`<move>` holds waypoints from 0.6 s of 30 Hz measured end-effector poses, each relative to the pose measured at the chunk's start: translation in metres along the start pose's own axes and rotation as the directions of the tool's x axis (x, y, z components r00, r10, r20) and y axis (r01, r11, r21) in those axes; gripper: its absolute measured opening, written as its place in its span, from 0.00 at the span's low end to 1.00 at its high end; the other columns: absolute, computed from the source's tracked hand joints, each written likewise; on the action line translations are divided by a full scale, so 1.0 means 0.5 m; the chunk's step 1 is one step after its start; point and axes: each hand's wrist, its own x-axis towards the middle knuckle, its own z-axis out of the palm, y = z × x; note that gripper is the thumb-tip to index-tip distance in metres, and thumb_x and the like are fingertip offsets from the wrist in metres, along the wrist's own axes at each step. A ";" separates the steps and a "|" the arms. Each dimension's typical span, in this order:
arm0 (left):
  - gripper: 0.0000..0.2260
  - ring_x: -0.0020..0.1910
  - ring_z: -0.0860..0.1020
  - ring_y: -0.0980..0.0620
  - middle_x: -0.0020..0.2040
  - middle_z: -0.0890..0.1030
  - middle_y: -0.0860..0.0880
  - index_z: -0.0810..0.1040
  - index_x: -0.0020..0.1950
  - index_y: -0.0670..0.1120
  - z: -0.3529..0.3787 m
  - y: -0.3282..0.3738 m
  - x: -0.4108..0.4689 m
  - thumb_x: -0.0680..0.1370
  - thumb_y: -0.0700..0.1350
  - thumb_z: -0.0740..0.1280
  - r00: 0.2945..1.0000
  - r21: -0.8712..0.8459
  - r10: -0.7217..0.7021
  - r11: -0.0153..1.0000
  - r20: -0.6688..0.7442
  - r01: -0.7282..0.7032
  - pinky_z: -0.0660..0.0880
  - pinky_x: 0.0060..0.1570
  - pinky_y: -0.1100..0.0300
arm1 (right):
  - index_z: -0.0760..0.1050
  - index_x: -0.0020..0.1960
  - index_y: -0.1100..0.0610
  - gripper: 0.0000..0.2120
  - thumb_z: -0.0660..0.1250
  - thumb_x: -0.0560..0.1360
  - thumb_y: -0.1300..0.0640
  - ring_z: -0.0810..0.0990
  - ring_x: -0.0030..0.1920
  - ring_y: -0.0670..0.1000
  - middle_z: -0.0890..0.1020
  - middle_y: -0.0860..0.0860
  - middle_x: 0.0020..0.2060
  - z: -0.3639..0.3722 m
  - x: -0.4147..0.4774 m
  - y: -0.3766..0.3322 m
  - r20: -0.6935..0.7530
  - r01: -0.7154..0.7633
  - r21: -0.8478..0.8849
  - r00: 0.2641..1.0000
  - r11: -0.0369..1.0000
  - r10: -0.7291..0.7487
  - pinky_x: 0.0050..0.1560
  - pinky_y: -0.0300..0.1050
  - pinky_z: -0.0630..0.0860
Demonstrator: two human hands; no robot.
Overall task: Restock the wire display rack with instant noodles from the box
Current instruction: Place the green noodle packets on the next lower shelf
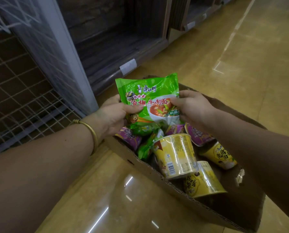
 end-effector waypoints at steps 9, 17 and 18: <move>0.16 0.46 0.85 0.43 0.52 0.85 0.40 0.78 0.60 0.39 -0.061 0.009 0.020 0.73 0.29 0.69 0.971 -0.060 0.059 0.995 -0.231 -0.075 0.83 0.42 0.49 | 0.76 0.58 0.70 0.12 0.60 0.80 0.63 0.79 0.39 0.63 0.79 0.63 0.43 0.026 0.055 0.038 -0.035 -0.123 -0.127 0.992 0.984 0.119 0.39 0.48 0.81; 0.17 0.51 0.84 0.41 0.54 0.84 0.39 0.78 0.62 0.38 -0.074 0.004 0.033 0.74 0.30 0.69 0.975 -0.057 0.038 0.997 -0.217 -0.051 0.82 0.49 0.47 | 0.75 0.70 0.52 0.24 0.71 0.75 0.63 0.77 0.65 0.54 0.76 0.53 0.69 0.076 0.082 0.072 0.450 0.390 -0.875 0.874 0.286 0.182 0.60 0.40 0.74; 0.18 0.52 0.84 0.41 0.55 0.84 0.39 0.77 0.63 0.38 -0.077 0.006 0.034 0.74 0.30 0.69 0.977 -0.058 0.038 0.997 -0.212 -0.052 0.81 0.51 0.46 | 0.75 0.70 0.51 0.24 0.72 0.75 0.61 0.75 0.67 0.54 0.75 0.52 0.70 0.080 0.085 0.068 0.488 0.438 -0.865 0.848 0.247 0.208 0.62 0.40 0.73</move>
